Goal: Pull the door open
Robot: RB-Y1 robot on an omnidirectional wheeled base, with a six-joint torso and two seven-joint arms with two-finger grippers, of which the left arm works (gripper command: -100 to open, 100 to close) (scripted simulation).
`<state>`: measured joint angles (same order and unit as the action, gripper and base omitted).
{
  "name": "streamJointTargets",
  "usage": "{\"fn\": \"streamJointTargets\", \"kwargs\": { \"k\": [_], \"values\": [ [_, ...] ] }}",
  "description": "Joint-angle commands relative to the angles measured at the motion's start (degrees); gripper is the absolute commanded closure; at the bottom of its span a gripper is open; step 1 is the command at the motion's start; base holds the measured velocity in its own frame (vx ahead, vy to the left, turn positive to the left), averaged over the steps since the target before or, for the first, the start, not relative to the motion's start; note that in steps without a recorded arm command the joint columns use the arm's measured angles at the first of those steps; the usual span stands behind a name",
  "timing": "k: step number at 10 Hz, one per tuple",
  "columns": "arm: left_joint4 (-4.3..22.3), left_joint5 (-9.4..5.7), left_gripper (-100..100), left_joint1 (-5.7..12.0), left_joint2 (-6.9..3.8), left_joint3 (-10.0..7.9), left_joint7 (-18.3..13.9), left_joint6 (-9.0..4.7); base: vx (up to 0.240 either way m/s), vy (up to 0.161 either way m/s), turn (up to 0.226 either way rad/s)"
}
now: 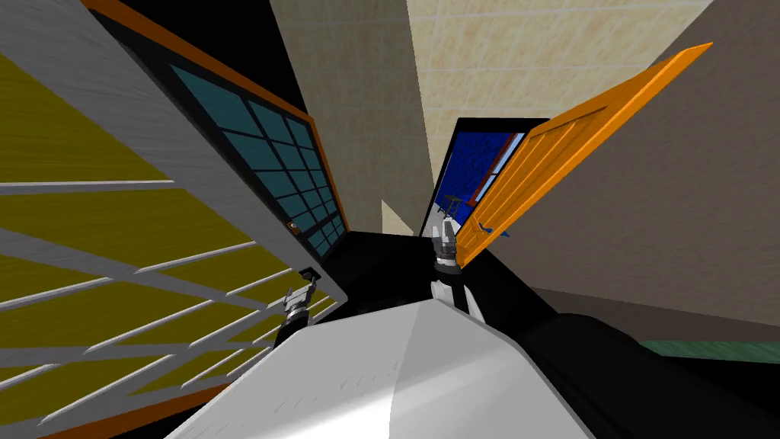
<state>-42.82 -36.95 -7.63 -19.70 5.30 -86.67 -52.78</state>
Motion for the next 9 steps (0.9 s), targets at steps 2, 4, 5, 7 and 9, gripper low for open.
{"fn": "streamJointTargets", "kwargs": {
  "k": [2,4,5,7,9],
  "values": [
    [-0.1,-1.71,-100,-0.31,0.59,-3.11,1.4,0.37,-0.020,0.052,-0.273],
    [0.8,-2.61,-100,-0.07,0.84,-4.79,1.8,0.24,-0.016,0.039,-0.234],
    [1.2,-3.03,-100,0.04,0.95,-5.57,2.0,0.18,-0.010,0.020,-0.107],
    [2.2,-4.04,-100,0.30,1.23,-7.45,2.5,0.04,-0.019,0.027,-0.275],
    [2.9,-4.21,-100,0.63,1.23,-7.76,2.4,-0.16,-0.015,0.022,-0.182]
  ]
}}
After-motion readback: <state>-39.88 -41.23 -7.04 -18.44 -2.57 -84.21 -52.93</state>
